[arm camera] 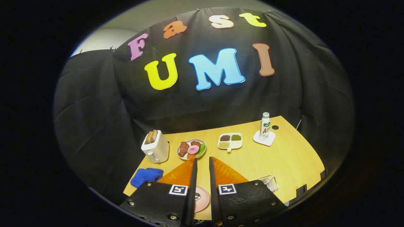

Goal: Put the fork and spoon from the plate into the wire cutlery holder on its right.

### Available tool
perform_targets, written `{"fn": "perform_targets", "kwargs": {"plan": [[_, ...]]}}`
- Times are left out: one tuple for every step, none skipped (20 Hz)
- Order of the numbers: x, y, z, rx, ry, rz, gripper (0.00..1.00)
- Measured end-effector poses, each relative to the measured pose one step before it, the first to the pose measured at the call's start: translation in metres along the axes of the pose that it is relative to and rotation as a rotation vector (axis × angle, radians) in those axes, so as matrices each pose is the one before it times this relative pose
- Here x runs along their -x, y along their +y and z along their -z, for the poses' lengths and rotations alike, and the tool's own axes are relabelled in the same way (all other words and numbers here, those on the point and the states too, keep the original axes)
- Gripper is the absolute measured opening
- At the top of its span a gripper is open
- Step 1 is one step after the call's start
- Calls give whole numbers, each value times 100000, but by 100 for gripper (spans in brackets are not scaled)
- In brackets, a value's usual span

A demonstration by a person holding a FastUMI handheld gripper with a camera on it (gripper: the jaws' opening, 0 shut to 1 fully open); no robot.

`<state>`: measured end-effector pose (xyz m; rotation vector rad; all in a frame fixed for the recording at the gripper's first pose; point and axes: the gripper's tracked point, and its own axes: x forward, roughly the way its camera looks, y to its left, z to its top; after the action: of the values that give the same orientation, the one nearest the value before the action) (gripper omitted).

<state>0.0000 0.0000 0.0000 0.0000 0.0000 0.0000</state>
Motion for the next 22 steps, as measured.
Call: {"fn": "perform_targets", "kwargs": {"plan": [[-64, 7, -26, 3, 340, 95, 21], [-51, 33, 187, 1, 205, 43, 21], [-33, 44, 114, -74, 227, 126, 21], [-35, -12, -102, -180, 94, 28, 21], [-62, -36, 122, -116, 85, 176, 21], [-27, 31, 5, -99, 126, 151, 21], [5, -8, -3, -21, 58, 166, 21], [-72, -34, 19, -83, -94, 262, 21], [-74, -32, 59, -70, 74, 197, 21], [10, -32, 34, -112, 157, 107, 21], [-40, 1, 127, -202, 244, 173, 21], [-86, -36, -1, -317, 245, 36, 21], [-32, 20, 9, -239, 359, 206, 21], [-35, -28, 155, -337, 137, 51, 21], [-199, -82, 145, -303, 378, 170, 21], [-60, -49, 142, -258, 568, 149, 21], [-93, 88, 196, -344, 447, -44, 21], [-119, 40, 174, -198, 791, -131, 21], [-195, 114, 239, -44, 897, -79, 21], [-211, 73, 307, 202, 1041, -458, 21], [-305, 158, 367, 495, 1364, -153, 21], [-214, 204, 335, 873, 1521, -498, 21]]}}
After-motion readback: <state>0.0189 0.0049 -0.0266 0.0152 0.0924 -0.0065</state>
